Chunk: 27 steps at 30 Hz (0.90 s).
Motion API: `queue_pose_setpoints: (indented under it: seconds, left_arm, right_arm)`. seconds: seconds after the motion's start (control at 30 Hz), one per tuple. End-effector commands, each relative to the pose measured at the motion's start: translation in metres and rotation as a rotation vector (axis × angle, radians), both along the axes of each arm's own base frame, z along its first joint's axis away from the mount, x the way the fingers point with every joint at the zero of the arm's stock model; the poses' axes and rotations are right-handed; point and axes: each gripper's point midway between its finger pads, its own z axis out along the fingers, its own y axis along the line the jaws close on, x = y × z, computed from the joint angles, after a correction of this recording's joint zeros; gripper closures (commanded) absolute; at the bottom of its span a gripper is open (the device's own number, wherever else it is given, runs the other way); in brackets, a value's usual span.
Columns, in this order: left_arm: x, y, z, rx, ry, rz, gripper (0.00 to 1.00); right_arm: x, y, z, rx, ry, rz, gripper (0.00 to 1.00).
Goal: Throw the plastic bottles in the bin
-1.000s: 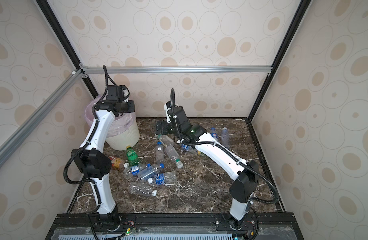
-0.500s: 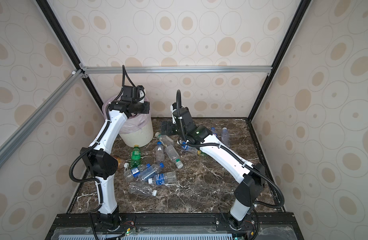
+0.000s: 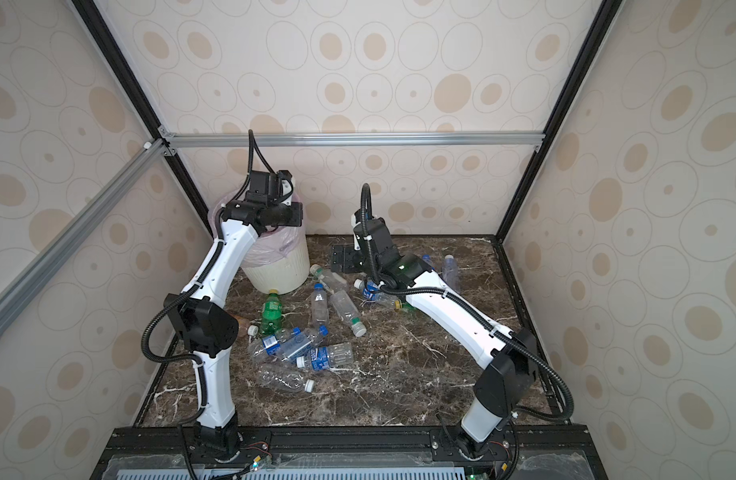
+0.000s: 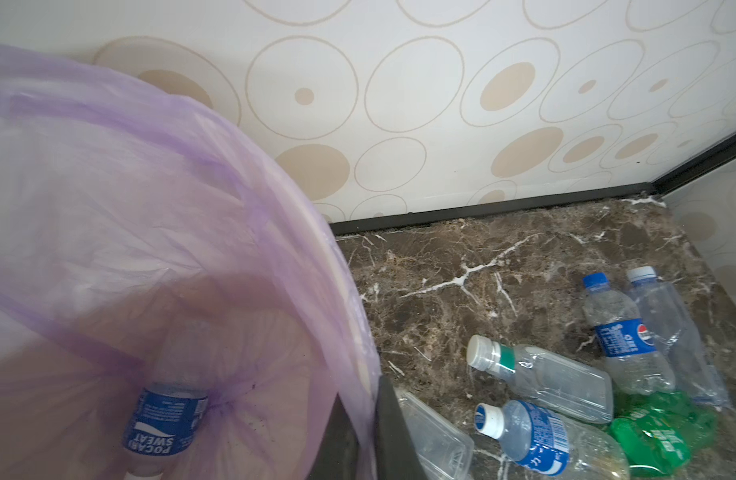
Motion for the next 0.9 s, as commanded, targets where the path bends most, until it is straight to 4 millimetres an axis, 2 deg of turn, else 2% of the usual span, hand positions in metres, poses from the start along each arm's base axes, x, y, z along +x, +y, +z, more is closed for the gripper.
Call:
queue_pose_setpoints:
  seconds: [0.0, 0.17, 0.27, 0.33, 0.87]
  left_arm:
    - [0.007, -0.005, 0.012, -0.012, -0.049, -0.005, 0.78]
    - [0.005, -0.001, 0.022, -0.005, -0.069, 0.011, 0.49]
    - [0.004, 0.002, 0.03, -0.001, -0.088, 0.026, 0.27]
    - [0.002, 0.004, 0.036, 0.002, -0.1, 0.032, 0.02]
    - [-0.026, 0.022, 0.09, 0.059, -0.211, 0.086, 0.01]
  right_arm:
    - [-0.004, -0.01, 0.003, 0.004, 0.002, -0.024, 0.0]
    - [-0.006, -0.013, -0.003, -0.007, 0.024, -0.023, 0.0]
    - [-0.007, -0.017, -0.005, -0.012, 0.029, -0.026, 0.0]
    - [-0.009, -0.019, -0.005, -0.014, 0.03, -0.027, 0.0]
    - [-0.025, -0.035, -0.026, -0.055, 0.07, -0.026, 0.0]
